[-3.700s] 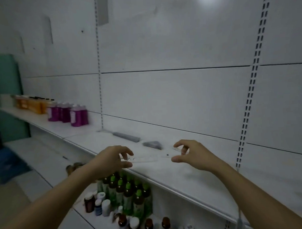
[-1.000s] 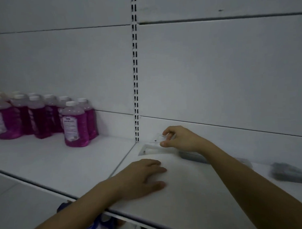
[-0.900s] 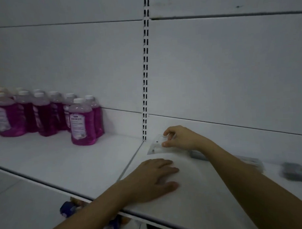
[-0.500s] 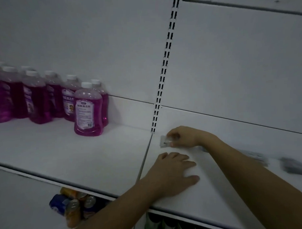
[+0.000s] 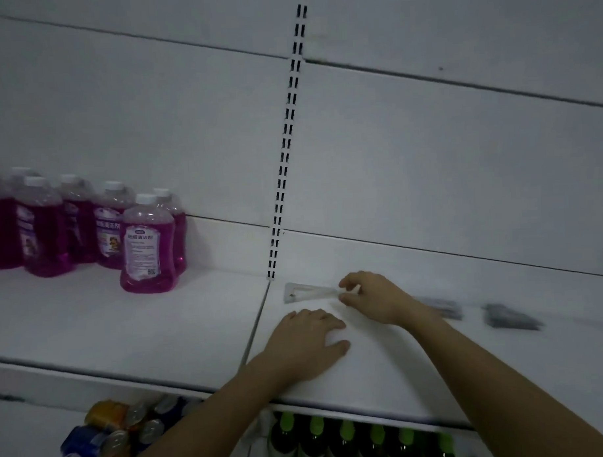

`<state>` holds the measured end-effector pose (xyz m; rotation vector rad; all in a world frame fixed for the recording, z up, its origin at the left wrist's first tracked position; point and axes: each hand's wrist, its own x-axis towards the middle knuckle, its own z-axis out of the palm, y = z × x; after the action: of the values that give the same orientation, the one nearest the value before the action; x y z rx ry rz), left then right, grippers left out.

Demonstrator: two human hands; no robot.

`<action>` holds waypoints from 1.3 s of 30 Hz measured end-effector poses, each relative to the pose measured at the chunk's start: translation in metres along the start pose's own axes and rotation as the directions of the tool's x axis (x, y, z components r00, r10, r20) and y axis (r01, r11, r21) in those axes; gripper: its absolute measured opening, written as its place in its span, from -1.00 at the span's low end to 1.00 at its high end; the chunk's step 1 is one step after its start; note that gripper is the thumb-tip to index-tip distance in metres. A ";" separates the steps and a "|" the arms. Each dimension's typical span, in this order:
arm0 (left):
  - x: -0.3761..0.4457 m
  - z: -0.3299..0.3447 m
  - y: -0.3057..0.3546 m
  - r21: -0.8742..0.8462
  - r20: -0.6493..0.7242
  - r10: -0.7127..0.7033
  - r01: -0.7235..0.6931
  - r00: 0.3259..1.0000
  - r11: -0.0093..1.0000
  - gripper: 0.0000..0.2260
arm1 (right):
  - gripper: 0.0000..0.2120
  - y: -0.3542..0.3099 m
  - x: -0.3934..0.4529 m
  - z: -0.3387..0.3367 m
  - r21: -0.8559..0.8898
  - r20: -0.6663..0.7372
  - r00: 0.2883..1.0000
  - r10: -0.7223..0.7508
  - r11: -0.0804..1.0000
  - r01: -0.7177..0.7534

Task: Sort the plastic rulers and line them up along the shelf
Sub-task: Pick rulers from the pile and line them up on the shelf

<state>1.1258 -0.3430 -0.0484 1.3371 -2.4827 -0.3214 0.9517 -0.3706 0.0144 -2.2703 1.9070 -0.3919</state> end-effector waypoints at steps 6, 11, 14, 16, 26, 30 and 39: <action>0.007 -0.001 0.045 0.118 0.023 -0.190 0.186 0.981 0.975 -0.46 | -0.63 0.046 -0.085 -0.010 0.087 -0.059 0.994 0.092 0.992 -0.087; 0.009 0.021 0.141 0.087 0.025 -0.160 0.158 0.987 0.984 -0.44 | -0.59 0.113 -0.170 -0.037 0.096 -0.089 0.979 0.182 0.980 -0.174; 0.009 0.043 0.220 0.082 0.053 -0.080 0.075 0.995 0.994 -0.45 | -0.58 0.160 -0.233 -0.059 0.095 -0.094 0.964 0.249 0.966 -0.240; 0.009 0.059 0.273 0.073 0.062 -0.018 0.013 0.998 0.997 -0.45 | -0.57 0.192 -0.278 -0.075 0.101 -0.097 0.949 0.301 0.951 -0.292; 0.025 0.140 0.509 0.020 0.158 0.255 -0.261 0.954 0.965 -0.51 | -0.60 0.340 -0.484 -0.148 0.146 -0.138 0.812 0.567 0.823 -0.549; 0.030 0.177 0.579 0.008 0.186 0.346 -0.354 0.920 0.935 -0.49 | -0.53 0.397 -0.539 -0.158 0.198 -0.155 0.732 0.664 0.747 -0.635; 0.105 0.233 0.709 -0.039 0.138 0.448 -0.447 0.883 0.893 -0.52 | -0.54 0.526 -0.589 -0.188 0.187 -0.209 0.662 0.720 0.694 -0.695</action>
<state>0.4390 -0.0351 -0.0118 0.7161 -2.8097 -0.3217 0.3083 0.1231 -0.0137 -1.2688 2.6422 -0.6626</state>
